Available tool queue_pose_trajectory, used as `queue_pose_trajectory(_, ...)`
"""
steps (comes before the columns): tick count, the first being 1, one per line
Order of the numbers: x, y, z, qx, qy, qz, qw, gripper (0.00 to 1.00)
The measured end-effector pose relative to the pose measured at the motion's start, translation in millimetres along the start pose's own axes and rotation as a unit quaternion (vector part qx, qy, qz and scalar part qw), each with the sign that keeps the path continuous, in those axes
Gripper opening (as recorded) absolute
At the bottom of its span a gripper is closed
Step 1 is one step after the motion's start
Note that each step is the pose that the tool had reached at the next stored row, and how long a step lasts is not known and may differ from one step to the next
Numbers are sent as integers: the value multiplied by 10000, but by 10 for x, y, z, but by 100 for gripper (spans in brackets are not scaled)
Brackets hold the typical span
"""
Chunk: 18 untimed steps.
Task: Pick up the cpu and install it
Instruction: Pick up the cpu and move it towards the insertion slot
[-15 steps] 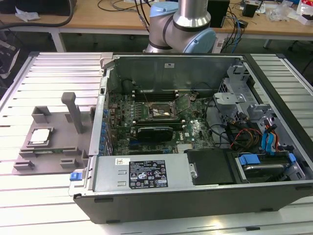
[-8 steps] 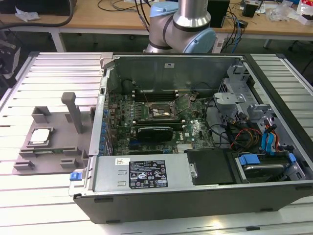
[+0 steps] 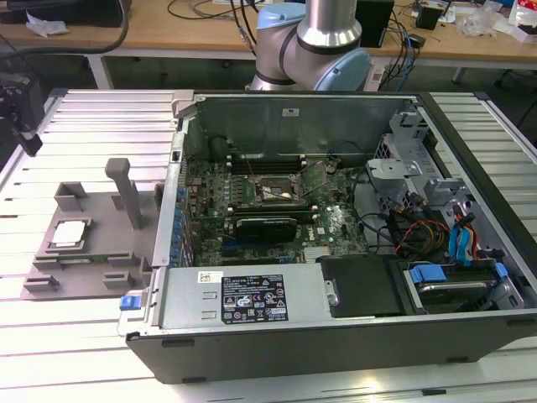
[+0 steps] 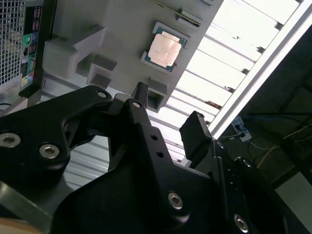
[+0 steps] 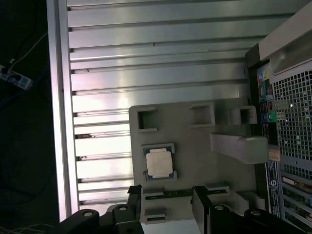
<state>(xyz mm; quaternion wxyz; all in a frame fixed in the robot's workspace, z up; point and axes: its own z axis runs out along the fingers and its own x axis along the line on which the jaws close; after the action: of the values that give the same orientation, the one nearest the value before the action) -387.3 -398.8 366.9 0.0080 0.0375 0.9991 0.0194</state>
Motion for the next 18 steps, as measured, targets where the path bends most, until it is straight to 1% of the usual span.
queue_pose_trajectory(9, 2, -6, 138, 0, 0, 0, 10000, 55)
queue_pose_trajectory(18, 3, -9, 231, -1, -1, 0, 10000, 55)
